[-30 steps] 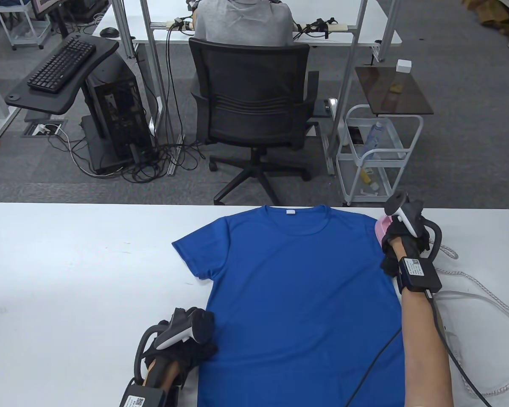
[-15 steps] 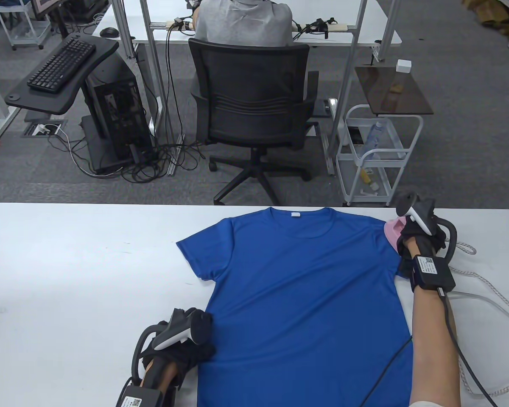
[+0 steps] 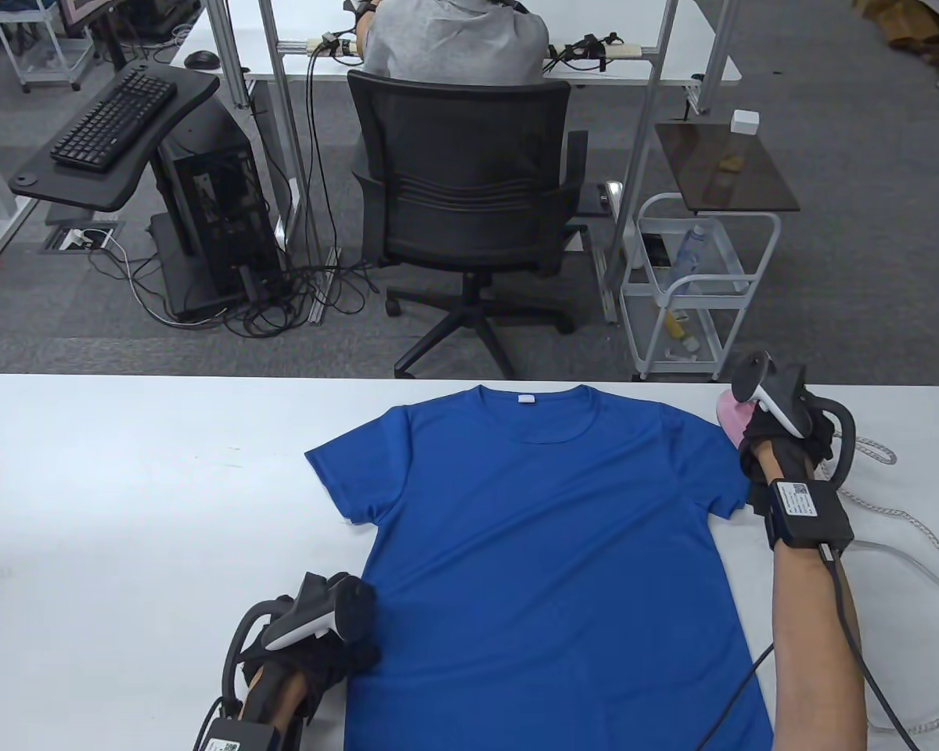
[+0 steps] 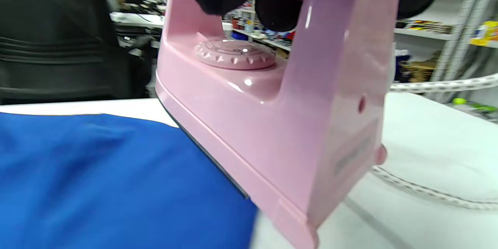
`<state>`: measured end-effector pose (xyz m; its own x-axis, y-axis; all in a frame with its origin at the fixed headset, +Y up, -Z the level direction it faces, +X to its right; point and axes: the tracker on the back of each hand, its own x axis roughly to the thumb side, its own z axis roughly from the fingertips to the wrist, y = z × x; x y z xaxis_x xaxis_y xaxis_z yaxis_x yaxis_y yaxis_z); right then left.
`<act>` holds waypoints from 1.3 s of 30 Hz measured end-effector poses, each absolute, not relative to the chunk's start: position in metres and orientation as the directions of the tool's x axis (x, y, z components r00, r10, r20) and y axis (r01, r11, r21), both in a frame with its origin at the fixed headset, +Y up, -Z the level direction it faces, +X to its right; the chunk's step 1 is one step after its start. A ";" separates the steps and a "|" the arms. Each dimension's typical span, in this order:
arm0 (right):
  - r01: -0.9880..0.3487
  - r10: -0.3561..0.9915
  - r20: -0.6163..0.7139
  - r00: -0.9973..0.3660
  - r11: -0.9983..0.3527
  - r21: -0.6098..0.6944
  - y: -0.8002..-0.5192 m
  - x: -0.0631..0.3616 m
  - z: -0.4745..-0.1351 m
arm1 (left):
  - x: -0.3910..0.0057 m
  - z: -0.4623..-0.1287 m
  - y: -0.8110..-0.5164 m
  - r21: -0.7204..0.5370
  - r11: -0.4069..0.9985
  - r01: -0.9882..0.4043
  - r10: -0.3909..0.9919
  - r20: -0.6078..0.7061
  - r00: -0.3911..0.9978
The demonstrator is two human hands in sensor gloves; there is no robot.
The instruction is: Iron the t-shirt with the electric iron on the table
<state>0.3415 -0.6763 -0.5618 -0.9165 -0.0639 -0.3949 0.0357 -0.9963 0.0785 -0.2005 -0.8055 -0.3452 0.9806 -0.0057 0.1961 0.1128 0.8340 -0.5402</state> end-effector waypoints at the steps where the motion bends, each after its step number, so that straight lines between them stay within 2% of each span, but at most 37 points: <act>1: 0.020 -0.048 -0.362 -0.931 -0.997 0.081 -0.674 0.330 -0.558 | -0.200 -0.345 -0.806 -0.527 0.843 0.105 -0.003 0.192 0.981; 3: 0.004 -0.036 -0.308 -0.951 -0.995 0.104 -0.677 0.311 -0.551 | -0.197 -0.344 -0.808 -0.509 0.856 0.086 0.009 0.182 0.983; 6: -0.001 -0.042 -0.253 -0.967 -0.986 0.168 -0.697 0.285 -0.543 | -0.193 -0.343 -0.809 -0.516 0.845 0.140 -0.044 0.193 0.980; 9: 0.040 -0.094 -0.244 -0.965 -0.975 0.218 -0.718 0.276 -0.537 | -0.195 -0.344 -0.809 -0.526 0.843 0.116 -0.024 0.180 0.983; 10: 0.093 -0.137 -0.262 -0.955 -0.980 0.175 -0.718 0.275 -0.532 | -0.195 -0.344 -0.809 -0.535 0.839 0.096 -0.006 0.167 0.986; 11: 0.088 -0.125 -0.252 -0.960 -0.984 0.153 -0.719 0.277 -0.533 | -0.194 -0.345 -0.809 -0.544 0.833 0.096 -0.007 0.164 0.987; 20: 0.087 -0.159 -0.481 -0.862 -0.982 0.168 -0.721 0.323 -0.537 | -0.192 -0.345 -0.807 -0.563 0.820 0.103 -0.017 0.157 0.987; 28: 0.135 -0.223 -0.534 -0.816 -0.970 0.200 -0.716 0.346 -0.539 | -0.193 -0.346 -0.806 -0.568 0.818 0.098 -0.006 0.162 0.987; 31: 0.158 -0.217 -0.496 -0.841 -0.975 0.159 -0.703 0.340 -0.531 | -0.193 -0.347 -0.805 -0.560 0.821 0.113 -0.016 0.175 0.984; 34: 0.101 -0.141 -0.418 -0.898 -0.988 0.117 -0.691 0.322 -0.521 | -0.194 -0.347 -0.803 -0.544 0.829 0.131 -0.033 0.186 0.982; 39: 0.038 -0.090 -0.317 -0.944 -0.986 0.165 -0.708 0.291 -0.513 | -0.198 -0.345 -0.801 -0.546 0.826 0.140 -0.043 0.187 0.981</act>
<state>0.2906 -0.7081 -0.5130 -0.9440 -0.0896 -0.3174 0.0380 -0.9855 0.1652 -0.1977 -0.8014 -0.3452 0.9814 -0.0426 0.1871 0.1399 0.8263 -0.5456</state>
